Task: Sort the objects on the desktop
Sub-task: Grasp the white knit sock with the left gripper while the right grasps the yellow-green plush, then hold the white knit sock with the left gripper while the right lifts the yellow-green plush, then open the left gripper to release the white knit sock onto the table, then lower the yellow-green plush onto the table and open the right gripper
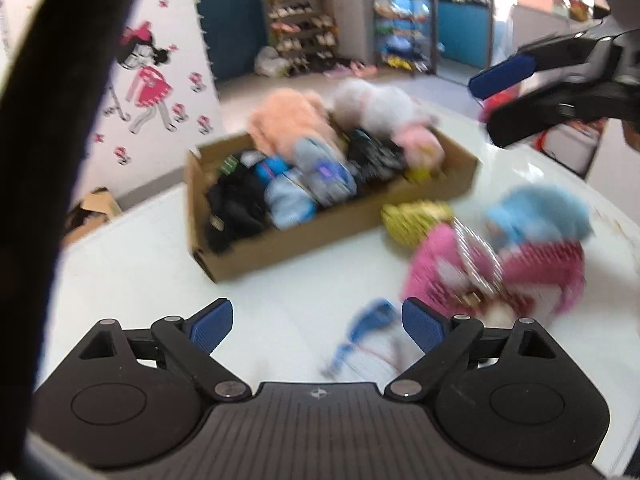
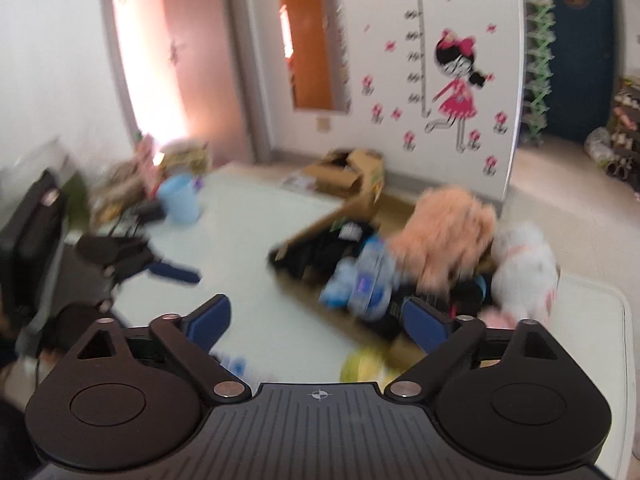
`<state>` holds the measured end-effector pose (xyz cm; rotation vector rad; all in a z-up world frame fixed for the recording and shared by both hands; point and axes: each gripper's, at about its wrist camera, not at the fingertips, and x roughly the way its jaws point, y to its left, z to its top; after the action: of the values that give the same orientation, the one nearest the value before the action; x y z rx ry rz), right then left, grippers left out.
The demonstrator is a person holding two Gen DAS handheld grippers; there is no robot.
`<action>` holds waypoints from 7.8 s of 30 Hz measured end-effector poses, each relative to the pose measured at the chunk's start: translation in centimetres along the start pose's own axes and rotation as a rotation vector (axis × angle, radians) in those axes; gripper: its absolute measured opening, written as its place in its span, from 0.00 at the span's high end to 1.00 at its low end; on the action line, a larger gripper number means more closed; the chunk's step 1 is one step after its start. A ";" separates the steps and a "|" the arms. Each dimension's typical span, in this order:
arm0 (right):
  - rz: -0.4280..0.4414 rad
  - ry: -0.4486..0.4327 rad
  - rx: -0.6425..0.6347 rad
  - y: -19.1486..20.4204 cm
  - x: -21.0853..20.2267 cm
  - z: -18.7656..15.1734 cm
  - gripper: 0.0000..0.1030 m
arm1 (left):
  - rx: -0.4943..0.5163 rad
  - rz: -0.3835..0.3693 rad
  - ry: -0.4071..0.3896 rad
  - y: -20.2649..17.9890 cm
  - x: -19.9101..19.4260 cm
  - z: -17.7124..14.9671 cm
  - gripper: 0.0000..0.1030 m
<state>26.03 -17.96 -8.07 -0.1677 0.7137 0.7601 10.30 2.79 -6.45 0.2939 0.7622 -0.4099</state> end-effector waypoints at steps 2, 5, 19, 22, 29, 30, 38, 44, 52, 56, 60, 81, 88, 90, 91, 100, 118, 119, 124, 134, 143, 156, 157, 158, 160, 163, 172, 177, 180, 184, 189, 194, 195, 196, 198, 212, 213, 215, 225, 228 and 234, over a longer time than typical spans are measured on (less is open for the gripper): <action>0.001 0.056 -0.011 -0.1 0.1 -1.0 0.00 | 0.029 -0.007 0.026 -0.8 1.0 -0.4 0.13; -0.004 0.103 0.030 -0.8 0.8 -2.0 0.00 | 0.052 0.005 0.079 -1.2 2.7 -1.1 0.18; -0.059 0.249 0.289 -5.1 9.0 -2.4 0.00 | 0.011 -0.033 0.170 -0.5 5.4 -1.9 0.32; -0.083 0.282 0.289 -4.9 10.2 -2.7 0.00 | -0.007 -0.037 0.162 -0.2 5.8 -2.4 0.39; -0.118 0.329 0.326 -4.7 12.5 -3.6 0.01 | -0.067 -0.040 0.159 0.9 5.7 -2.3 0.51; -0.124 0.329 0.323 -4.6 12.8 -3.6 0.05 | -0.068 -0.038 0.156 0.9 5.7 -2.3 0.52; -0.142 0.306 0.318 -4.6 13.1 -3.3 0.31 | -0.075 -0.029 0.147 1.1 5.5 -2.4 0.52; -0.143 0.235 0.303 -3.9 11.4 -2.9 0.31 | -0.092 -0.025 0.136 1.4 5.1 -2.5 0.52; -0.100 0.123 0.266 -2.2 7.2 -0.7 0.31 | -0.107 -0.004 0.085 1.6 3.9 -2.6 0.55; -0.086 0.081 0.237 -1.1 5.1 0.2 0.31 | -0.124 -0.006 0.063 1.9 2.9 -2.5 0.55; -0.081 0.045 0.214 -0.3 3.1 1.1 0.31 | -0.125 0.001 0.046 2.0 1.5 -2.1 0.55; -0.102 -0.135 0.172 1.0 -5.2 4.6 0.31 | -0.113 0.013 -0.017 1.0 -2.6 0.5 0.55; -0.094 -0.190 0.167 1.1 -7.3 5.4 0.31 | -0.120 0.017 -0.031 1.1 -3.4 1.0 0.55; -0.084 -0.214 0.173 1.3 -8.0 5.3 0.31 | -0.121 0.019 -0.032 1.0 -3.4 0.9 0.55; -0.078 -0.221 0.174 1.4 -8.2 5.2 0.31 | -0.119 0.020 -0.030 1.0 -3.4 0.9 0.55; -0.099 -0.128 0.136 1.8 -3.4 2.8 0.31 | -0.140 0.014 -0.014 1.0 -2.8 0.3 0.55; -0.158 0.009 0.110 3.0 3.7 -3.6 0.31 | -0.138 0.008 0.029 1.3 -1.5 -1.9 0.55; -0.171 0.013 0.096 3.1 4.0 -3.8 0.31 | -0.137 0.006 0.027 1.2 -1.6 -1.9 0.55; -0.169 -0.026 0.091 2.9 2.9 -3.6 0.31 | -0.136 0.004 0.023 1.3 -1.7 -1.9 0.54; -0.040 -0.274 0.105 4.7 -5.6 0.0 0.31 | -0.147 -0.004 0.017 1.3 -1.7 -1.7 0.54; -0.063 -0.130 0.183 2.6 1.1 -3.8 0.31 | -0.137 0.000 0.035 1.0 -1.6 -2.3 0.54; -0.072 -0.041 0.134 4.4 3.7 -6.8 0.31 | -0.154 -0.008 0.042 1.0 -1.0 -2.8 0.61; -0.072 -0.044 0.135 4.4 3.6 -6.8 0.31 | -0.153 -0.004 0.043 1.1 -0.8 -2.9 0.61; -0.074 -0.047 0.135 4.3 3.4 -6.8 0.31 | -0.153 0.000 0.048 1.1 -0.7 -3.2 0.61; -0.076 -0.052 0.131 4.4 3.0 -6.8 0.31 | -0.161 0.001 0.062 1.3 -0.4 -3.7 0.63; -0.070 -0.058 0.128 4.7 2.4 -7.1 0.31 | -0.174 -0.001 0.076 1.6 -0.2 -4.7 0.63; -0.079 -0.117 0.116 5.2 1.0 -6.8 0.31 | -0.175 -0.013 0.085 1.8 -0.7 -5.4 0.41; -0.087 -0.140 0.111 5.5 0.4 -6.9 0.31 | -0.177 -0.078 0.099 1.8 -0.7 -5.8 0.21; -0.092 -0.188 0.095 5.9 -1.0 -6.4 0.31 | -0.164 -0.104 0.127 1.6 -0.5 -6.2 0.16; -0.055 -0.222 0.063 7.0 -2.0 -5.7 0.31 | -0.136 -0.103 0.135 1.0 -0.2 -6.6 0.14; -0.008 -0.192 0.029 8.2 -1.2 -5.6 0.30 | -0.111 -0.096 0.148 0.4 0.3 -7.1 0.14; -0.037 -0.080 0.098 6.3 2.7 -8.2 0.30 | -0.101 -0.085 0.156 0.1 0.6 -7.1 0.13; -0.044 -0.076 0.104 6.0 2.9 -8.4 0.30 | -0.094 -0.082 0.157 0.0 0.6 -7.1 0.12; -0.053 -0.072 0.112 5.7 3.0 -8.6 0.30 | -0.087 -0.080 0.157 -0.1 0.8 -7.1 0.12; -0.079 -0.076 0.133 5.0 3.0 -8.7 0.30 | -0.085 -0.079 0.160 -0.1 0.9 -7.0 0.12; -0.161 -0.009 0.094 4.6 3.8 -7.9 0.11 | -0.097 -0.069 0.158 0.1 1.1 -7.1 0.12; -0.164 -0.020 0.098 4.5 3.3 -7.8 0.09 | -0.098 -0.070 0.156 0.1 1.1 -7.1 0.12; -0.168 -0.043 0.110 4.3 2.1 -7.6 0.06 | -0.101 -0.071 0.154 0.1 1.2 -7.1 0.12; -0.109 -0.005 0.120 5.0 4.0 -6.6 0.00 | -0.140 -0.073 0.158 0.2 1.9 -7.2 0.12; -0.080 -0.037 0.160 5.5 3.3 -6.5 0.00 | -0.145 -0.078 0.159 0.3 2.1 -7.2 0.12; -0.030 0.013 0.155 9.0 -0.5 -10.7 0.00 | -0.146 -0.086 0.148 0.5 2.1 -7.2 0.12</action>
<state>13.95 -15.86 -14.88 -0.0426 0.7782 0.6725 7.51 5.55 -12.83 0.1562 0.9475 -0.4147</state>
